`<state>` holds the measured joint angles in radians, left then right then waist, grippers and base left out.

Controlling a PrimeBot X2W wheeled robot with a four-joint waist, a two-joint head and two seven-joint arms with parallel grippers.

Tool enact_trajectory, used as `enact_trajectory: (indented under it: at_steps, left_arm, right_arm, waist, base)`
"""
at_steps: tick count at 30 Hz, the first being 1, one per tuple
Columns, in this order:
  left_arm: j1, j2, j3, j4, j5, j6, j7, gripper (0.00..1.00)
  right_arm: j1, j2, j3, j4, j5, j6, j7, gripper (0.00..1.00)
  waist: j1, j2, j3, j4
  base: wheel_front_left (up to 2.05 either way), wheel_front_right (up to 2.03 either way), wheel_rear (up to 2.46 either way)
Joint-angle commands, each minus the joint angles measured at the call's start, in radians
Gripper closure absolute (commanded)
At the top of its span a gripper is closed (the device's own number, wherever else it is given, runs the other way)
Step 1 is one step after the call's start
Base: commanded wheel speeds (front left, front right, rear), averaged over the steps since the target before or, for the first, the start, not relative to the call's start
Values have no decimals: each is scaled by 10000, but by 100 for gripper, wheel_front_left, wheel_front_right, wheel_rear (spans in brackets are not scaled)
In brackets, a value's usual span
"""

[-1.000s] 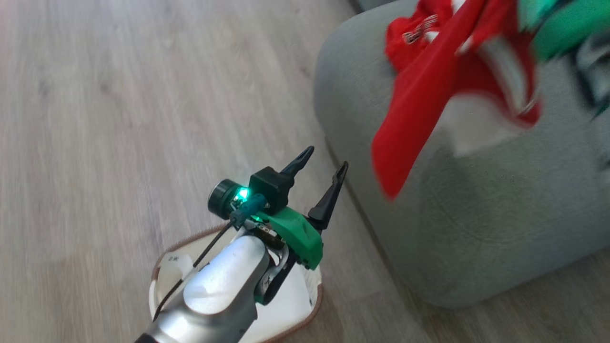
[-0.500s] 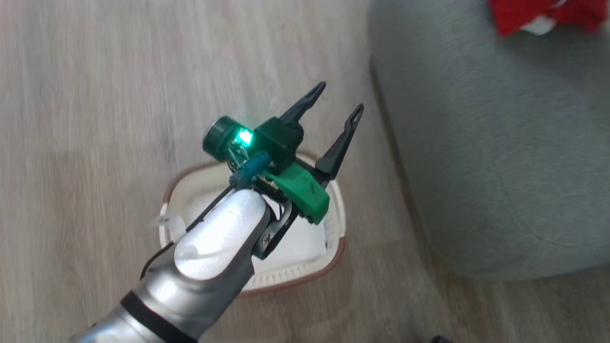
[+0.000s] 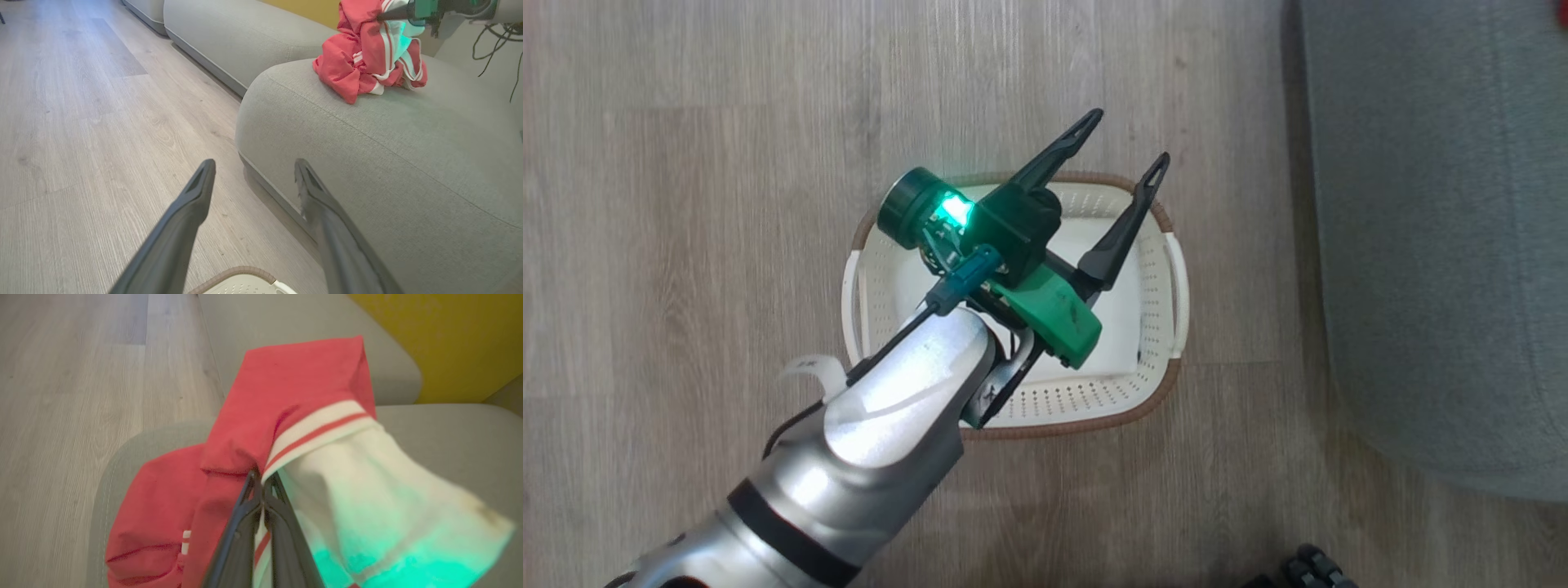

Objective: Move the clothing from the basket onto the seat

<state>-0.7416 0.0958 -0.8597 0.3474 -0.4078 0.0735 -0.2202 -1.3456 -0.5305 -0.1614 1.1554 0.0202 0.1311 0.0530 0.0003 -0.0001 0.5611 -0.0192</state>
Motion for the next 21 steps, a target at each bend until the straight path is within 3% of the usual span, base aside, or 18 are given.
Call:
enact_trajectory:
  at_steps: [1, 12, 13, 14, 15, 16, 21]
  left_arm:
    - [-326, 173, 238, -374, 106, 111, 20, 0]
    - [-335, 435, 269, -381, 72, 249, 56, 0]
    - [-329, 454, 273, -371, 59, 253, 55, 0]
    - [-315, 473, 279, -358, 43, 260, 56, 0]
    - [-301, 489, 282, -345, 28, 270, 61, 0]
    - [-288, 502, 286, -331, 11, 283, 71, 0]
    - [-161, 558, 342, -245, -139, 332, 88, 0]
  right_arm:
    - [165, -24, -81, -178, -97, -4, 27, 100]
    - [421, 548, -618, 711, -308, -4, 350, 100]
    - [412, 590, -626, 735, -303, -4, 349, 73]
    - [402, 636, -659, 759, -268, -4, 343, 56]
    - [393, 669, -691, 777, -232, -4, 324, 14]
    - [390, 696, -703, 795, -215, -4, 316, 0]
    - [467, 796, -641, 883, -162, -4, 315, 0]
  waist:
    - [-3, 1, 197, 133]
    - [-3, 1, 273, -246]
    - [-3, 1, 238, -294]
    - [-3, 1, 191, -345]
    - [-3, 1, 142, -390]
    - [-3, 1, 86, -436]
    - [-3, 1, -312, -667]
  base:
    - [0, 0, 0]
    - [0, 0, 0]
    - [0, 0, 0]
    - [0, 0, 0]
    - [0, 0, 0]
    - [0, 0, 0]
    - [0, 0, 0]
